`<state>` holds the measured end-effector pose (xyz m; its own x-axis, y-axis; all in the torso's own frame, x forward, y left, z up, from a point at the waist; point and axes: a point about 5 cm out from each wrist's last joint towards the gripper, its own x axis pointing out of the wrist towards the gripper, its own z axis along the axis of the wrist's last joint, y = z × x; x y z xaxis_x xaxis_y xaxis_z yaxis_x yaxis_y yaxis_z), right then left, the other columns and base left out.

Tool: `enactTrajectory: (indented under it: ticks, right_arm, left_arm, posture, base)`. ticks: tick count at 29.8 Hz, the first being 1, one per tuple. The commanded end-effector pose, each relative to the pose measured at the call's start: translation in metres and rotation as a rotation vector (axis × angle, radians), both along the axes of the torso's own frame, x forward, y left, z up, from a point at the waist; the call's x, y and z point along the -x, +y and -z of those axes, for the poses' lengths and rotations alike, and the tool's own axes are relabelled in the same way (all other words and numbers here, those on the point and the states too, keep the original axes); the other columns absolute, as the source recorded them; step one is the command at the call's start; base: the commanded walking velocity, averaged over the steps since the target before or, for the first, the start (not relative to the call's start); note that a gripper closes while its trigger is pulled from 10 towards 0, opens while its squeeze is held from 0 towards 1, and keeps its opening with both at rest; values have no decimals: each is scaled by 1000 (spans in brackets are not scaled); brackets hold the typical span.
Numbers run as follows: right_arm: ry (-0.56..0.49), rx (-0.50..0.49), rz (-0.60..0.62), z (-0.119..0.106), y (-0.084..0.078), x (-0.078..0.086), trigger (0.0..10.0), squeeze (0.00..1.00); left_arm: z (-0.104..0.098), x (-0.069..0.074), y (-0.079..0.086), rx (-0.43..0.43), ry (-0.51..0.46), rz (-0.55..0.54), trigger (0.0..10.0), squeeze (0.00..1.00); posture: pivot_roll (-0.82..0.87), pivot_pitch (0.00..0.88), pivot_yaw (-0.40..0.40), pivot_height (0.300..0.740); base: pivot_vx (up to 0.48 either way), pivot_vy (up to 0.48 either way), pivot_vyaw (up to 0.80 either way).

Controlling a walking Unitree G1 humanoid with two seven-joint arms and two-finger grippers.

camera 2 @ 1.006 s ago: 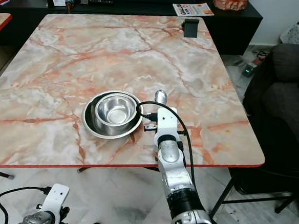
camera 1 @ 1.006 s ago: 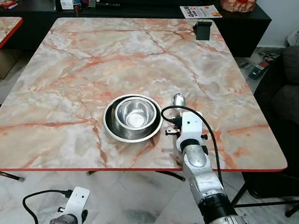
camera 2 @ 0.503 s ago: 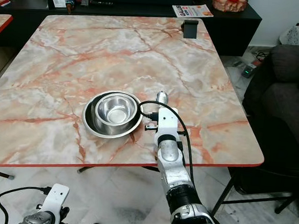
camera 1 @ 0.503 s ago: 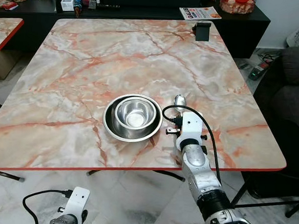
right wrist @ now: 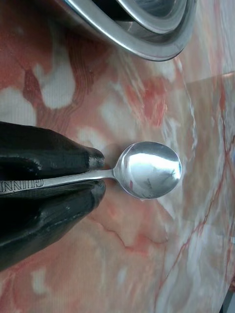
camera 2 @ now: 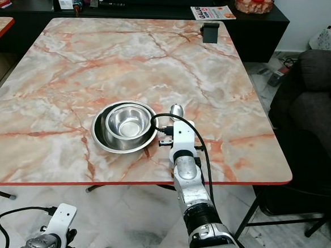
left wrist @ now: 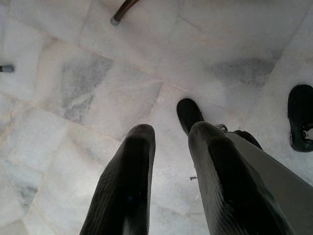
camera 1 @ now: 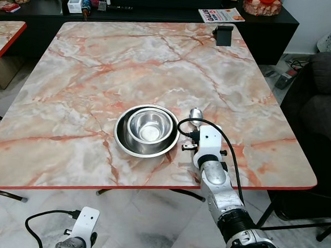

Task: Setting the table

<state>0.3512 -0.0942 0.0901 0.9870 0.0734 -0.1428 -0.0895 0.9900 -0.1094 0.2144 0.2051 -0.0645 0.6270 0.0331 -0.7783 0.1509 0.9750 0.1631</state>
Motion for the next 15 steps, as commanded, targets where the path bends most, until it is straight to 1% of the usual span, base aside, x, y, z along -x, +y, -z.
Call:
enactTrajectory:
  ticks: [1, 6, 13, 14, 15]
  right_arm:
    - [84, 8, 3, 18, 0, 7, 10000, 0]
    - [99, 13, 36, 19, -4, 6, 10000, 0]
    - [119, 15, 33, 23, -5, 8, 10000, 0]
    - [119, 14, 33, 24, -5, 8, 10000, 235]
    - [119, 14, 33, 24, -5, 8, 10000, 235]
  left_arm:
    - [2, 3, 0, -10, 22, 8, 10000, 0]
    - [2, 3, 0, -10, 25, 12, 10000, 0]
    - [2, 3, 0, -9, 22, 10, 10000, 0]
    - [2, 3, 0, -10, 22, 10, 10000, 0]
    - [2, 3, 0, -10, 22, 10, 10000, 0]
  posture:
    - [-3, 154, 43, 740]
    - [-2, 151, 46, 740]
    - [3, 150, 46, 740]
    - [3, 149, 47, 740]
    - [3, 149, 47, 740]
  base:
    - [0, 0, 0]
    - [0, 0, 0]
    - [0, 0, 0]
    - [0, 0, 0]
    - [0, 0, 0]
